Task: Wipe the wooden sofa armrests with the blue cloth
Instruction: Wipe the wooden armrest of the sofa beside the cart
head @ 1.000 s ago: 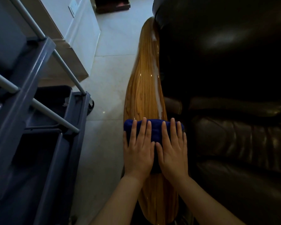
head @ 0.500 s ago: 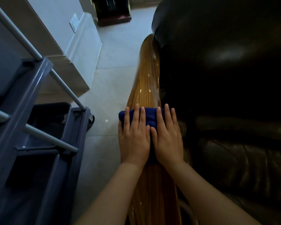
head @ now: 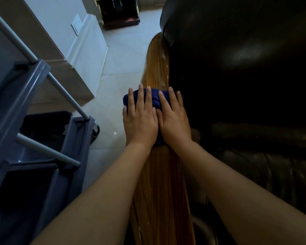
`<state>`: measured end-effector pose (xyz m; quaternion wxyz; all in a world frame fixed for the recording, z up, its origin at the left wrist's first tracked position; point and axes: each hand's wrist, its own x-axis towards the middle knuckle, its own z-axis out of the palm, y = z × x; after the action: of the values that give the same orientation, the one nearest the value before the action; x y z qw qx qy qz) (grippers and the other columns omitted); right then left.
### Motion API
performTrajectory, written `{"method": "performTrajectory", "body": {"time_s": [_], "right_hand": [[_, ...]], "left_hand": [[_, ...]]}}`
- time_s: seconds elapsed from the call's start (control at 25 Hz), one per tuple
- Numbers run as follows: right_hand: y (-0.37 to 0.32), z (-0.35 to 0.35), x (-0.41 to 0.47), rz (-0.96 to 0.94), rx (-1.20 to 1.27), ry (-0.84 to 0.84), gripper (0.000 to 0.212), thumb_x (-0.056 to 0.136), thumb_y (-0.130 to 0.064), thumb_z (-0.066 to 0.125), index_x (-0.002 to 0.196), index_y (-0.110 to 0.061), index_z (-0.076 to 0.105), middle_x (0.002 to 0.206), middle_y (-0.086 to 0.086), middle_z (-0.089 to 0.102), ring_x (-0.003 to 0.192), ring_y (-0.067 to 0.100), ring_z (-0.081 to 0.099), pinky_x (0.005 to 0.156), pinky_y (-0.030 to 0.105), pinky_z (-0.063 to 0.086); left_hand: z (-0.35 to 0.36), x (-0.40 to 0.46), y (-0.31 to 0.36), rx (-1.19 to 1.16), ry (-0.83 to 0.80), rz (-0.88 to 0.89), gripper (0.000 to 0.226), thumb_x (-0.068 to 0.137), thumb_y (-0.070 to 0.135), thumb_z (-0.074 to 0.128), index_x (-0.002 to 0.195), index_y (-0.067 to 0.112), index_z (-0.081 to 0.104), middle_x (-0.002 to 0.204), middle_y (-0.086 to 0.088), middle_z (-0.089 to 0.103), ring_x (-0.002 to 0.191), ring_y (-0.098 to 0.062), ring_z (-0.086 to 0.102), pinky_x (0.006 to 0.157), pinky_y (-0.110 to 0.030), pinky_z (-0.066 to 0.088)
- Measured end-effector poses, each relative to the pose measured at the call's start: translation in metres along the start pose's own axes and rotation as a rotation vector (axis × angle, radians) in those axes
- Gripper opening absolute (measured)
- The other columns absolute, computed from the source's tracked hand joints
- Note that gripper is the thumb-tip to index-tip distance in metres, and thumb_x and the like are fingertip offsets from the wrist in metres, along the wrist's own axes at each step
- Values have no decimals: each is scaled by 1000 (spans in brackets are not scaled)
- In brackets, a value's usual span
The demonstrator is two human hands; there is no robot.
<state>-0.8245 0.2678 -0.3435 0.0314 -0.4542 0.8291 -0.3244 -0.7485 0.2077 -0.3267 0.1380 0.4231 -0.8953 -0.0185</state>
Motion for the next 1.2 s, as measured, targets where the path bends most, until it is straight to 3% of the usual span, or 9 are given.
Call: {"method": "performTrajectory", "body": {"time_s": [0.2, 0.4, 0.56, 0.8, 1.04, 1.2], "right_hand": [[-4, -13, -71, -27, -21, -22, 53, 96, -34, 33, 144, -22, 17, 156, 7, 11, 143, 24, -1, 116, 40, 11], [-9, -17, -123, 75, 98, -25, 50, 95, -42, 19, 142, -29, 9, 154, -5, 4, 143, 13, -4, 116, 41, 13], [-13, -14, -97, 97, 90, 11, 49, 94, -40, 21, 141, -26, 13, 152, -3, 8, 143, 19, 5, 113, 42, 22], [-12, -9, -29, 95, 72, 2, 51, 95, -40, 23, 142, -21, 22, 153, 2, 12, 142, 20, 4, 110, 37, 21], [-6, 2, 60, 100, 72, -43, 48, 98, -33, 28, 143, -21, 20, 156, 2, 10, 142, 16, -5, 113, 29, 4], [3, 12, 124, 118, -8, -9, 49, 98, -32, 28, 144, -20, 20, 157, 5, 8, 143, 22, -5, 111, 30, 4]], "left_hand": [[-10, -72, -3, -40, -40, 33, 55, 93, 33, 18, 144, 17, 10, 155, -6, 15, 143, -25, 5, 113, -45, 22], [-12, -118, -1, -86, -49, 42, 49, 94, 31, 22, 141, 19, 19, 150, -5, 25, 140, -27, 14, 111, -48, 27], [-14, -101, 1, -170, -4, 11, 45, 94, 29, 28, 137, 16, 31, 144, -9, 39, 137, -29, 22, 107, -50, 31], [-12, -31, -6, -270, -16, 6, 47, 94, 31, 26, 139, 18, 29, 148, -8, 33, 138, -23, 13, 110, -44, 27], [1, 59, -10, -393, -94, -23, 46, 97, 28, 31, 142, 23, 24, 153, -1, 22, 142, -22, 10, 113, -35, 21], [15, 124, -5, -430, -113, -30, 45, 97, 28, 29, 142, 25, 23, 154, 0, 19, 142, -21, 9, 111, -29, 17]]}}
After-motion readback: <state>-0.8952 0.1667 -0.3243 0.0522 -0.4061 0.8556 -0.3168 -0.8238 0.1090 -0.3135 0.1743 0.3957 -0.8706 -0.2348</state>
